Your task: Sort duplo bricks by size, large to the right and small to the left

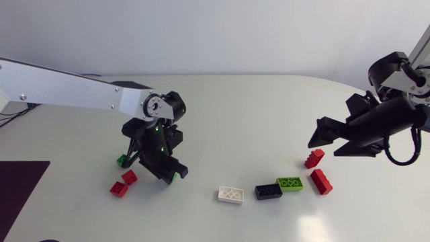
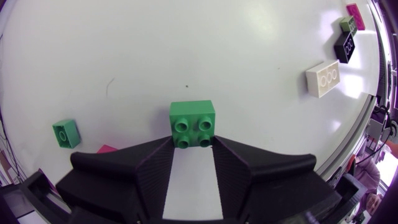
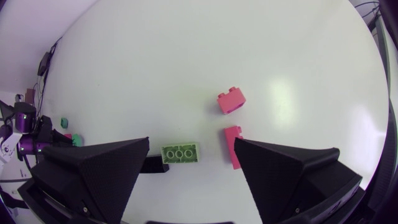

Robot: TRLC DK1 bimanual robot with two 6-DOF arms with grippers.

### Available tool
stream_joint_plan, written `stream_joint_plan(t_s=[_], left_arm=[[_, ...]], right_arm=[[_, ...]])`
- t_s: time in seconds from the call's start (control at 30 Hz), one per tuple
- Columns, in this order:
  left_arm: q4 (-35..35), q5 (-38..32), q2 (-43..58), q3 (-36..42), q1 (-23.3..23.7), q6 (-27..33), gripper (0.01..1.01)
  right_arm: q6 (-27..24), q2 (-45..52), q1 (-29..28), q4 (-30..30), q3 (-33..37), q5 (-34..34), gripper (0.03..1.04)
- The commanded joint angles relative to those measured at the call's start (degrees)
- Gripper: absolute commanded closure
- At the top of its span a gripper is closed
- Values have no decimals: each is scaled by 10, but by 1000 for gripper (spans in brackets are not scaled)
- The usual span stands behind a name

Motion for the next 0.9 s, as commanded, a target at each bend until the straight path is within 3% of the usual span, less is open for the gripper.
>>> stream_joint_plan(t_s=[0.0,0.13,0.2,0.27,0.3,0.33,0.5,0.87], left_arm=[[10,-4,-22,-26,10,8,784],[16,-4,-30,-37,17,10,751],[17,-4,-30,-41,20,10,564],[20,-4,-30,-45,22,13,223],[20,-4,-30,-47,22,14,107],[20,-4,-31,-47,22,14,57],[21,-4,-33,-45,25,14,52],[-2,-3,-92,-26,53,30,51]], right_arm=[[22,-8,36,-8,-13,-1,80],[37,-6,112,-7,-19,15,80],[41,-6,147,-6,-19,24,80],[38,-1,183,-7,-13,34,80],[35,6,198,-10,-11,36,80],[28,13,209,-15,-8,38,80],[-9,41,250,-25,-4,40,82],[-141,85,424,-47,24,79,82]])
